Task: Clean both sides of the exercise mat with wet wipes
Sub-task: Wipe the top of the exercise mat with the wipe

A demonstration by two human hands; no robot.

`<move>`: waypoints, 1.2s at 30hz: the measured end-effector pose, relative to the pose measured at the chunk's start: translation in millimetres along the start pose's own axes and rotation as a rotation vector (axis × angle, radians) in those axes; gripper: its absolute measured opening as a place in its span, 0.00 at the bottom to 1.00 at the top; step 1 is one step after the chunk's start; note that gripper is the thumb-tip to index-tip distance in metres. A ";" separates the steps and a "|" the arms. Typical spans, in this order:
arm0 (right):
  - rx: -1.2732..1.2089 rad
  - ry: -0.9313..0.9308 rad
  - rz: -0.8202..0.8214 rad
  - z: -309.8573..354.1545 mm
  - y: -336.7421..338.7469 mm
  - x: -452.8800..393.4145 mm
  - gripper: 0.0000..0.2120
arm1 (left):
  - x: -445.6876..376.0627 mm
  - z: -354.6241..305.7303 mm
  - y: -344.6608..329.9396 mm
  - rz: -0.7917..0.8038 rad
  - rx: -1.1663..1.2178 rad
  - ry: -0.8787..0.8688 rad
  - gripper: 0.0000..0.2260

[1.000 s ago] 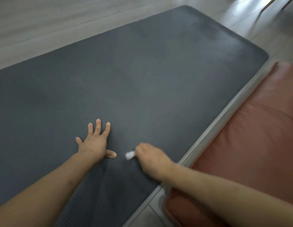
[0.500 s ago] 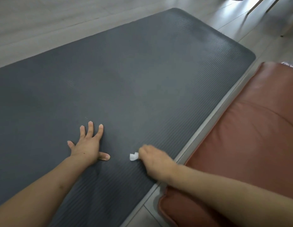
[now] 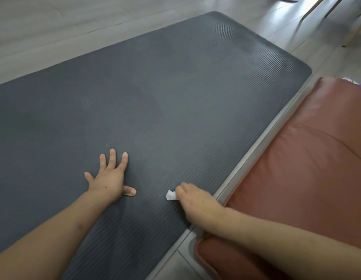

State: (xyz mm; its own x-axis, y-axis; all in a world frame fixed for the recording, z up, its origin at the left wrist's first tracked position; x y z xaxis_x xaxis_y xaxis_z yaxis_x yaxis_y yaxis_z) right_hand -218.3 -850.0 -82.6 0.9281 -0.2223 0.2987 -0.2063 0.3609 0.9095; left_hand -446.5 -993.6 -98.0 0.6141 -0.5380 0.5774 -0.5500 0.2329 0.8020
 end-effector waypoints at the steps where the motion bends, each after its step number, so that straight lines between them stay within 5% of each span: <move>1: 0.047 -0.054 -0.014 -19.4 8.7 -6.0 0.08 | 0.9 -1.0 0.8 -0.004 -0.009 -0.001 0.57; 5: 0.182 -0.535 -0.143 -138.4 57.0 -33.4 0.06 | 11.4 -1.4 -2.2 -0.074 -0.045 0.000 0.51; 8: 0.125 -0.675 -0.205 -138.1 54.2 -34.6 0.09 | 30.2 2.8 -11.6 -0.216 -0.065 -0.030 0.40; 12: -0.047 -0.341 -0.137 -25.3 -3.5 -9.7 0.16 | 54.2 5.3 -26.6 -0.354 -0.076 -0.004 0.29; 16: -0.027 0.072 0.035 48.2 -26.4 28.2 0.09 | 67.7 2.4 -36.9 -0.367 -0.056 -0.020 0.24; 23: 0.080 -0.435 -0.214 -70.4 23.2 -28.6 0.06 | 96.3 22.5 -57.1 -0.365 -0.060 0.039 0.23; 27: -0.012 -0.149 -0.179 16.2 -26.7 -11.0 0.15 | 109.0 32.8 -70.7 -0.354 -0.008 0.092 0.23; 31: -0.036 0.232 -0.029 75.8 -42.2 5.9 0.09 | 111.1 33.4 -74.7 -0.356 -0.019 0.090 0.24; 36: 0.027 -0.145 -0.262 -25.3 8.0 -60.7 0.03 | 105.1 36.9 -78.0 -0.277 -0.042 0.103 0.26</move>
State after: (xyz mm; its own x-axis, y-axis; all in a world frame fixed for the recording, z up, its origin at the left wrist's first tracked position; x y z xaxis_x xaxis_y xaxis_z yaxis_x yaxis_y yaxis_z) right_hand -268.5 -810.7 -100.8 0.8971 -0.4328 0.0892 0.0247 0.2505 0.9678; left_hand -359.9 -1098.2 -105.5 0.7929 -0.5012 0.3465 -0.3311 0.1229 0.9355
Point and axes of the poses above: each hand's wrist, its own x-axis away from the middle knuckle, its own y-axis out of the back of the hand, z = x × y, the point moved 1 cm from there along -x, towards the middle knuckle
